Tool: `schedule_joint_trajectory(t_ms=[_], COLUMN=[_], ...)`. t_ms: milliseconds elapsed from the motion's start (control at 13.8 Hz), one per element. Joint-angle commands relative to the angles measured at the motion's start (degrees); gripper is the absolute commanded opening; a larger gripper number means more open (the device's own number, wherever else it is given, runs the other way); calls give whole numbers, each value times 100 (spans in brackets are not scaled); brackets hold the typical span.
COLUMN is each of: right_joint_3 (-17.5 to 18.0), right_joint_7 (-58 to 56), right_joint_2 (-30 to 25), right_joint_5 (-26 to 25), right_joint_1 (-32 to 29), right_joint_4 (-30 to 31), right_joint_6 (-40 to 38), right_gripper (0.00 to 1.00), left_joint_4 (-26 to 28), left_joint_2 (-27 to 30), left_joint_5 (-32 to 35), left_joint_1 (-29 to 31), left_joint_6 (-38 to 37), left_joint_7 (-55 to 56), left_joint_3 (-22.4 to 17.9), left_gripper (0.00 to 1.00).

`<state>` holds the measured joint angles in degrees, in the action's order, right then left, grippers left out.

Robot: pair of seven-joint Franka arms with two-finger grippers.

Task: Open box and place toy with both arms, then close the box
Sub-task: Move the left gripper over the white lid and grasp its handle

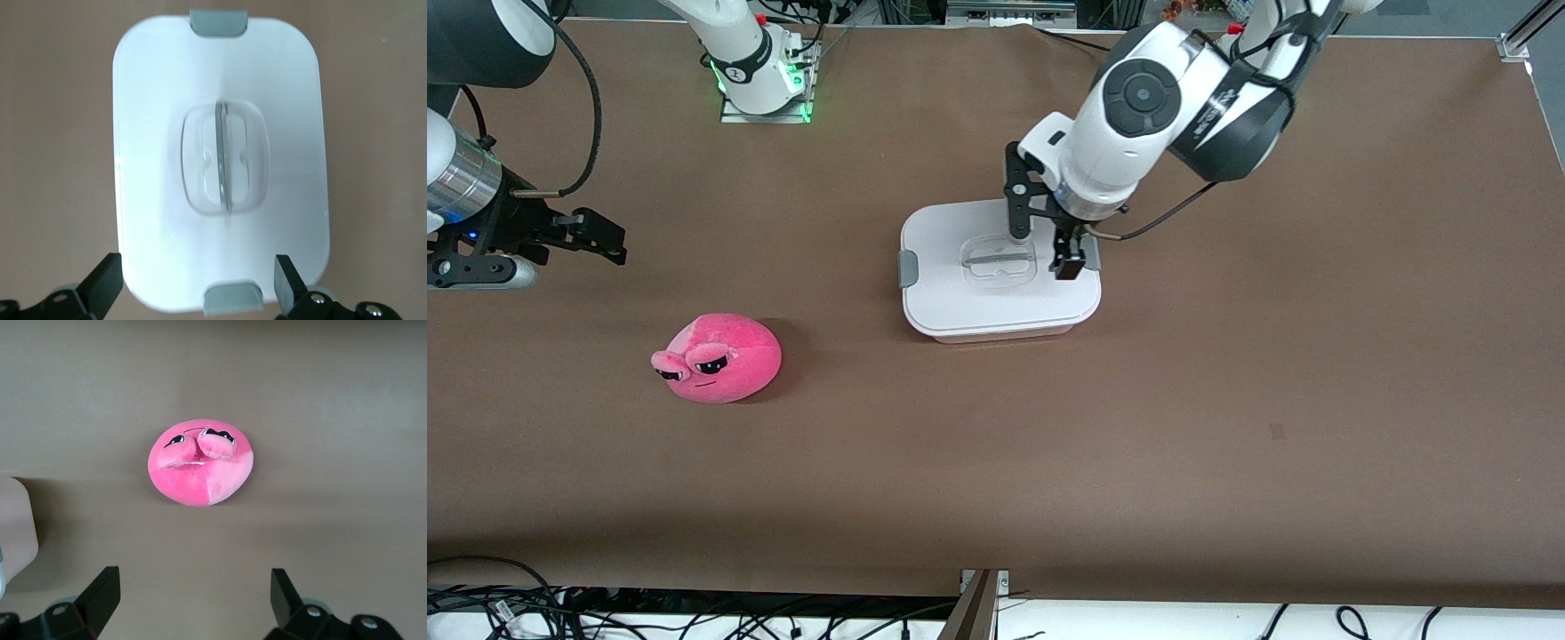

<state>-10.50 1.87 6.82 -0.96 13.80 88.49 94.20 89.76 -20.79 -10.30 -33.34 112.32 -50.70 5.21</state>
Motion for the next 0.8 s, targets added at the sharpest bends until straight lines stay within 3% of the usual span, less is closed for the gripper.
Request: schedule_joint_trajectory(t_ms=[0,290,725], right_joint_3=[22,13,22], right_joint_7=[15,24,42], right_joint_2=[73,73,73], right_joint_5=[-10,-10,-10], right_joint_1=[-18,-26,-35], right_joint_4=[-165,-165,-165], right_joint_6=[-104,-104,-95], right_gripper=[100,100,100], left_joint_4=[-169,-20,129], left_joint_2=[-425,-680,-707], left_joint_5=[-463,-473,-368], left_joint_1=[-49,-366,-639], left_joint_6=[490,1062,1151], left_joint_7=[-81,147,438], left_joint_3=[15,7,-2], left_gripper=[100,100,100])
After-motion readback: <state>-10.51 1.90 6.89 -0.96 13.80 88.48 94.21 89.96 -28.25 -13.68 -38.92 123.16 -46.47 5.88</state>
